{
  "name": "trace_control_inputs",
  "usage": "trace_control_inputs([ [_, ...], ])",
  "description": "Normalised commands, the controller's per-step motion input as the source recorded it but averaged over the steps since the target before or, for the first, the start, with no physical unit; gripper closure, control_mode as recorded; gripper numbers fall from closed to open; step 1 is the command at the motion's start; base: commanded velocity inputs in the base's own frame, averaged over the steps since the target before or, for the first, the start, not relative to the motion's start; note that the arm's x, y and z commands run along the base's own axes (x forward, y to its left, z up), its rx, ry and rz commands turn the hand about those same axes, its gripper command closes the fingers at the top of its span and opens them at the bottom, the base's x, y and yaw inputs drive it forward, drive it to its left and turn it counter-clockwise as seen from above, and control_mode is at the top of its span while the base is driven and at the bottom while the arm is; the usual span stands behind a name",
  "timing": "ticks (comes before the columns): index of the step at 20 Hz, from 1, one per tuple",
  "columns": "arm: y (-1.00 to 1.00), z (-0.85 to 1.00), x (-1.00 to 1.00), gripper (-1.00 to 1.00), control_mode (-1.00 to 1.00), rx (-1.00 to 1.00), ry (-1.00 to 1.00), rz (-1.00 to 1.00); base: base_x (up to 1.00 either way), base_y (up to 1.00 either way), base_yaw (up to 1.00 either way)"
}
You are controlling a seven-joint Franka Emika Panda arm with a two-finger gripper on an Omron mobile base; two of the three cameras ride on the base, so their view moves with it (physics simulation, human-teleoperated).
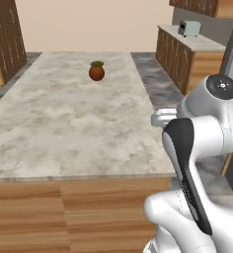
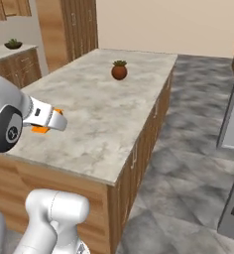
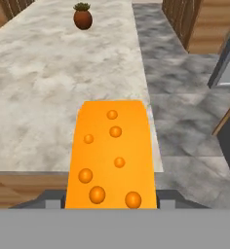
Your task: Pick the cheese from the fridge and the cheese grater from the cabinet and place them next to the salad bowl.
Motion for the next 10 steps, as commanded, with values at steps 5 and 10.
trace_control_inputs([
  [5, 0.0, 0.0, 0.0, 1.0, 1.0, 0.0, 0.0, 0.0, 0.03, 1.0, -0.01],
  [10, 0.0, 0.0, 0.0, 1.0, 1.0, 0.0, 0.0, 0.0, 0.06, 1.0, -0.14],
])
